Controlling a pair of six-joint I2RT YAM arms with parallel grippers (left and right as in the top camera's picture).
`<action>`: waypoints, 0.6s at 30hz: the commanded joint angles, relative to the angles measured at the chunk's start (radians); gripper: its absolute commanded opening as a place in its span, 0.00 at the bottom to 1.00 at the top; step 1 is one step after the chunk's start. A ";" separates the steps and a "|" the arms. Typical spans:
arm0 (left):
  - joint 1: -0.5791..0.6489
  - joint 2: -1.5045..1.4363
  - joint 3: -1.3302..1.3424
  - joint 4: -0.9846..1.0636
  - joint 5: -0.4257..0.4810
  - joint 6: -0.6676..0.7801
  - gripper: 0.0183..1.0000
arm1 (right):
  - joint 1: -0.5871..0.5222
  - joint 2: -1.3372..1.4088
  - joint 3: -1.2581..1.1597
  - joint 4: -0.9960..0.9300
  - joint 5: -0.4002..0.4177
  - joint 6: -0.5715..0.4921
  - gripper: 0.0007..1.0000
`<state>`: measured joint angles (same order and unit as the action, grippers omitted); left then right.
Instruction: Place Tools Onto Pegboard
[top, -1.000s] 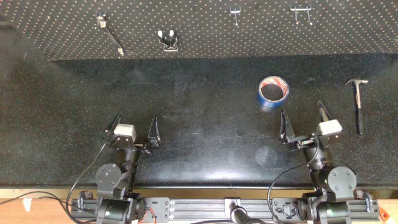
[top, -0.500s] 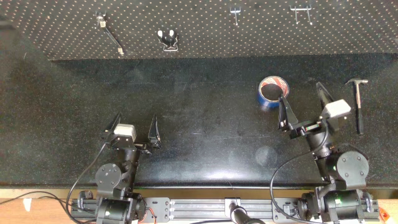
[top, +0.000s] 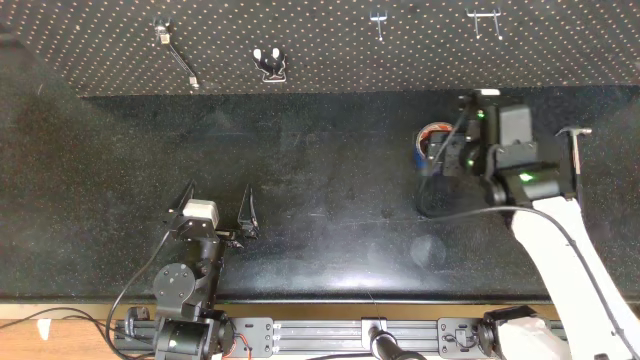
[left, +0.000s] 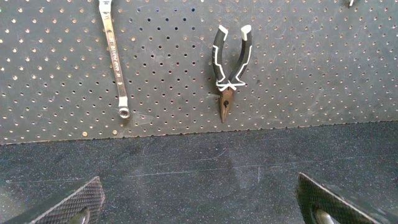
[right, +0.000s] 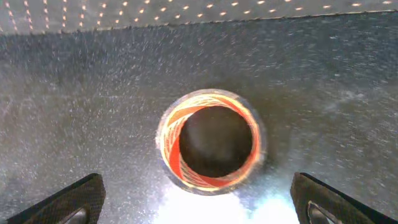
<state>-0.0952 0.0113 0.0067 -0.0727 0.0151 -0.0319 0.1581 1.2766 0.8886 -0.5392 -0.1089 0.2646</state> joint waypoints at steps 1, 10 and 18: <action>-0.003 -0.008 -0.001 -0.007 -0.014 -0.016 1.00 | 0.111 0.115 0.064 0.002 0.173 0.054 0.98; -0.003 -0.008 -0.001 -0.007 -0.014 -0.016 1.00 | 0.186 0.294 0.139 0.006 0.181 0.053 0.98; -0.003 -0.008 -0.001 -0.007 -0.014 -0.016 1.00 | 0.186 0.387 0.146 0.078 0.180 0.053 0.98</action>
<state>-0.0952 0.0109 0.0067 -0.0727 0.0151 -0.0322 0.3370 1.6394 1.0142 -0.4660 0.0551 0.3023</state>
